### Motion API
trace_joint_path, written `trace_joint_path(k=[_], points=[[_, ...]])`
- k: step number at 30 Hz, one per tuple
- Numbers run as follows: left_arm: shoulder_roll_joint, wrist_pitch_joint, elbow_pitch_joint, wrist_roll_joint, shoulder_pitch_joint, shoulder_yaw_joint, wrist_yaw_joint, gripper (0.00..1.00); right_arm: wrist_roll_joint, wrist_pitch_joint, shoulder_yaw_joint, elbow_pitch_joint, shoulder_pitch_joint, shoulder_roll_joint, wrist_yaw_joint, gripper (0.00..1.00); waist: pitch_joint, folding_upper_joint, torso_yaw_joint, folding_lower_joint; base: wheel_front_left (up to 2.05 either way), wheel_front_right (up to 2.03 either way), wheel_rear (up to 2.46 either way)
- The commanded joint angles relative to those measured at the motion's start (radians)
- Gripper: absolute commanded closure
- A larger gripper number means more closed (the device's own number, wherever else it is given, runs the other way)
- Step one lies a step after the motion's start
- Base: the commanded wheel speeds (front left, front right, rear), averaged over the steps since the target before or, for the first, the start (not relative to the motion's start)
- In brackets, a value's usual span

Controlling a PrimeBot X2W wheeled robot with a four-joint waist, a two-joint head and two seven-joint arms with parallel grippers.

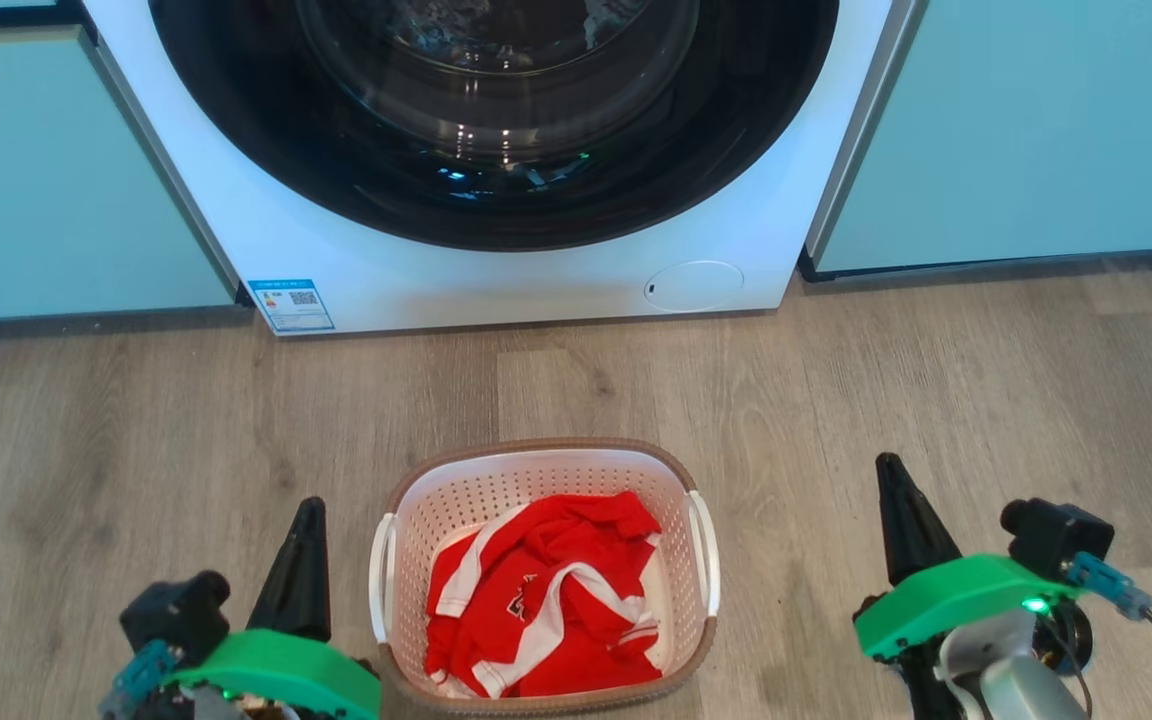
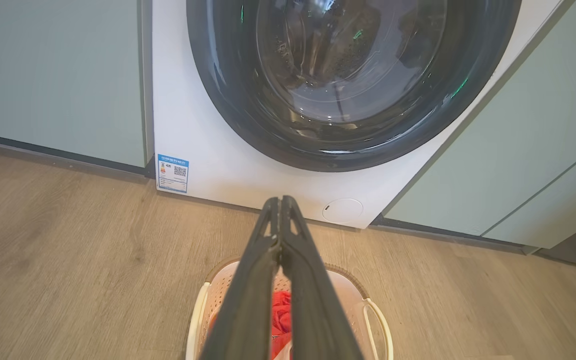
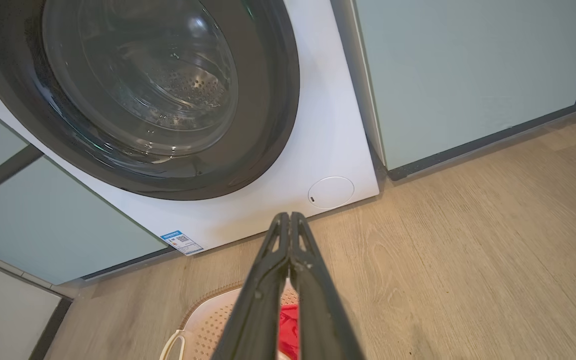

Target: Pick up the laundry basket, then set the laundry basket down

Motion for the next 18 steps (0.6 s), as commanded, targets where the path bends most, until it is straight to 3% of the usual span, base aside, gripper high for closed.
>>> trace_joint_path(k=[1, 18], points=[[0.013, 0.007, -0.023, -0.036, -0.043, 0.015, -0.004, 1.0, 0.032, 0.007, -0.009, -0.026, -0.038, -0.012, 0.001, 1.0, -0.001, 0.0, 0.001, 0.0, 0.0, 0.0, 0.0], [0.02, 0.045, 0.002, -0.231, -0.071, 0.04, -0.019, 1.0, 0.199, 0.045, -0.043, -0.018, -0.044, -0.017, 0.002, 1.0, -0.011, 0.0, 0.007, 0.0, 0.0, 0.0, 0.0]])
